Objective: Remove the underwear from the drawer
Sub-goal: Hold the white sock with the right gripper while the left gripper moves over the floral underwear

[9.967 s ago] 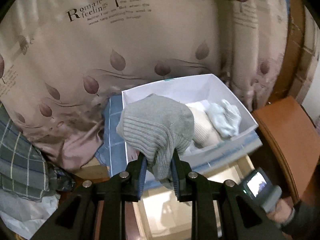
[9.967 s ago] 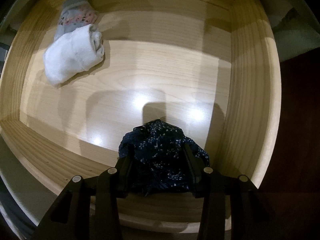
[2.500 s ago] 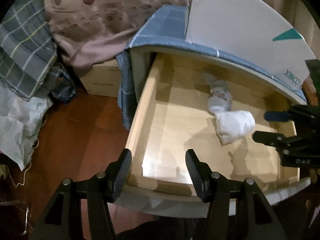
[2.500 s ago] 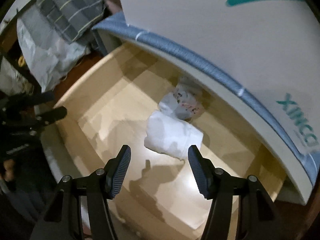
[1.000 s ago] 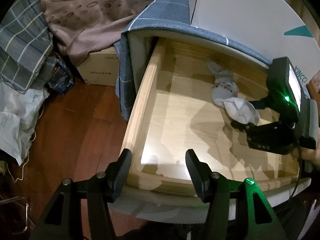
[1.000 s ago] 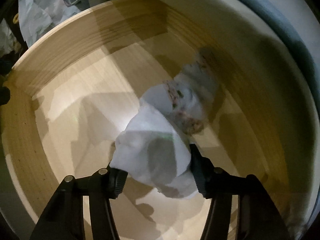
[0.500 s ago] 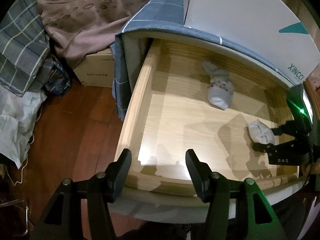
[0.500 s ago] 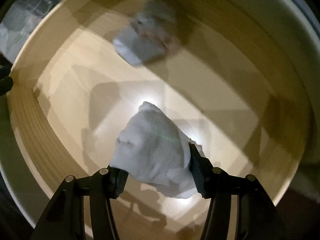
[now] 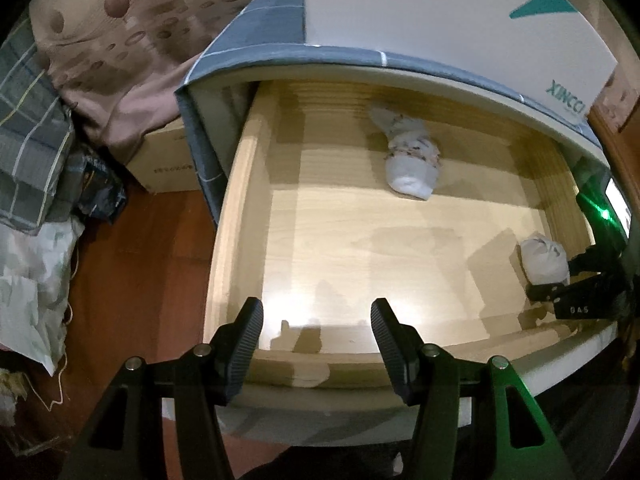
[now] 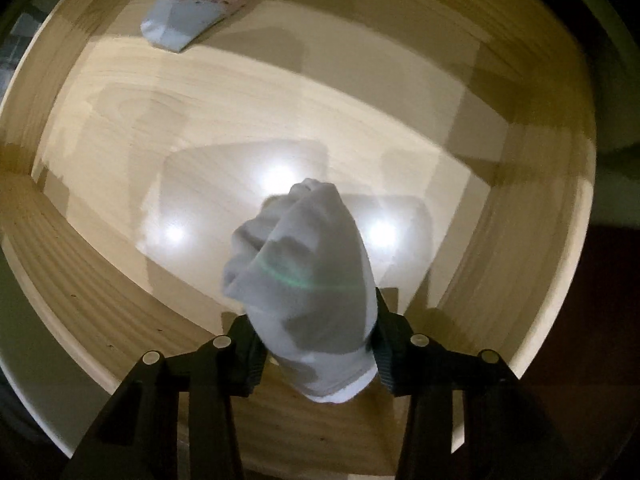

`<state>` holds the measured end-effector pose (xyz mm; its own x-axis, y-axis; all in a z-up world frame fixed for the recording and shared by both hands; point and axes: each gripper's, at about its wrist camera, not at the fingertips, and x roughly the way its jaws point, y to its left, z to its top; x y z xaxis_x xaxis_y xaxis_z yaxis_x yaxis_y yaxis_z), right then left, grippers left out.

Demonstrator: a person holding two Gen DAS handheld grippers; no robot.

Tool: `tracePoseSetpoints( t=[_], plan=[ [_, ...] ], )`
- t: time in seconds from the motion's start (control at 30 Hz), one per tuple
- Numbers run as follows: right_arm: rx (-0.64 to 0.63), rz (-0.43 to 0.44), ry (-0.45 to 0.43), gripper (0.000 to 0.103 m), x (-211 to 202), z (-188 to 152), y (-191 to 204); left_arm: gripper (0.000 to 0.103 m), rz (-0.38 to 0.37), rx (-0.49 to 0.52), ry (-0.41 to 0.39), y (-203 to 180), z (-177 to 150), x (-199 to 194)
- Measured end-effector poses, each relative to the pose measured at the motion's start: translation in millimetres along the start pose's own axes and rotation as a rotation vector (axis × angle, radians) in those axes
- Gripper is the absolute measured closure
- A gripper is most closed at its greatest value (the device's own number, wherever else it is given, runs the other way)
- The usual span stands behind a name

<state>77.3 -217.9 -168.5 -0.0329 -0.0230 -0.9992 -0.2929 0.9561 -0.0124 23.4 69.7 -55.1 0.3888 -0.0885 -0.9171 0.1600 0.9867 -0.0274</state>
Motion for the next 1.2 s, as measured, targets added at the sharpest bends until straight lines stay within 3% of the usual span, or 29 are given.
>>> tracePoseSetpoints(
  t=[0.33, 0.47, 0.57, 0.77, 0.83, 1.07, 1.2],
  plan=[
    [0.047, -0.014, 0.035, 0.061, 3, 17, -1, 0.046, -0.02, -0.008, 0.003, 0, -1, 0],
    [0.044, -0.018, 0.045, 0.062, 3, 20, 10, 0.046, -0.03, 0.051, 0.0, -5, 1, -2],
    [0.045, -0.016, 0.06, 0.062, -4, 14, 25, 0.046, 0.025, 0.158, -0.034, -14, 6, -5],
    [0.099, 0.028, 0.023, 0.063, -9, 17, 18, 0.046, 0.132, 0.399, -0.101, -32, 25, -4],
    [0.118, 0.05, 0.005, 0.063, -17, -2, -4, 0.046, 0.14, 0.495, -0.112, -40, 32, 0],
    [0.163, 0.087, -0.019, 0.064, -27, -8, -17, 0.046, 0.169, 0.847, -0.153, -76, 43, 13],
    [0.192, 0.121, -0.036, 0.064, -26, -10, -17, 0.046, 0.144, 0.968, -0.17, -95, 40, 25]
  ],
)
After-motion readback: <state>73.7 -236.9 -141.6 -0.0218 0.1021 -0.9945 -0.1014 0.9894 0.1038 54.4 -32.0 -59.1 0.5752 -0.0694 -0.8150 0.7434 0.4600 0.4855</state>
